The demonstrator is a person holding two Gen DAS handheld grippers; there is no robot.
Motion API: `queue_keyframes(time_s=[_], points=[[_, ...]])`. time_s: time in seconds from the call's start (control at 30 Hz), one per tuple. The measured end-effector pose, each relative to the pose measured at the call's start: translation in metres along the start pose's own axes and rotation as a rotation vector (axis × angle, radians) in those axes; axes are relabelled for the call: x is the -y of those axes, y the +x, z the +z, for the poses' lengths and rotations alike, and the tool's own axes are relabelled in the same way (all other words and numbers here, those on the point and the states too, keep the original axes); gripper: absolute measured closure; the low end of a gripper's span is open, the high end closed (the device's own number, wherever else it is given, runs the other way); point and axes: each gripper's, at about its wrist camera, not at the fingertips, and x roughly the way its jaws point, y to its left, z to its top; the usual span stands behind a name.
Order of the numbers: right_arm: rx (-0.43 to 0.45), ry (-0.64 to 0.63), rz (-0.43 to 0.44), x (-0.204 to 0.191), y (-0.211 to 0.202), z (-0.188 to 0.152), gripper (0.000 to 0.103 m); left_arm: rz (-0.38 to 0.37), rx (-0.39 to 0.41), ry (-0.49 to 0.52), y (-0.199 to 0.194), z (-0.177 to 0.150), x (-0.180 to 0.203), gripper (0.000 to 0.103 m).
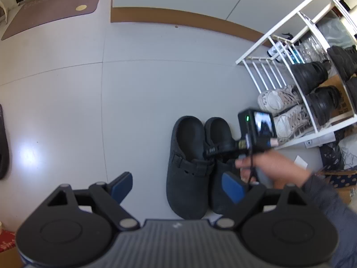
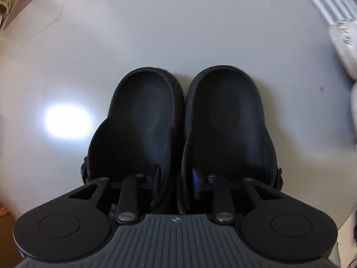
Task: Organize scattered shoes
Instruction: 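Lift the black clogs with the right gripper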
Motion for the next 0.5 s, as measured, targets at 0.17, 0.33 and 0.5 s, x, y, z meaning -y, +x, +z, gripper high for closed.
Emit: queue_keyframes(time_s=[0.17,0.33,0.5], points=[[-0.117,-0.029,0.017,-0.001,0.004,0.022,0.069,0.002,-0.011,0.0,0.004,0.002,-0.001,0.014],[-0.233,-0.071,-0.009,-0.011,0.015,0.031,0.069,-0.014,-0.008,-0.013,0.006,0.009,0.003,0.014],[-0.305,-0.107,-0.06,-0.027,0.024,0.037,0.067,-0.028,-0.005,-0.022,0.01,0.015,0.007,0.014]])
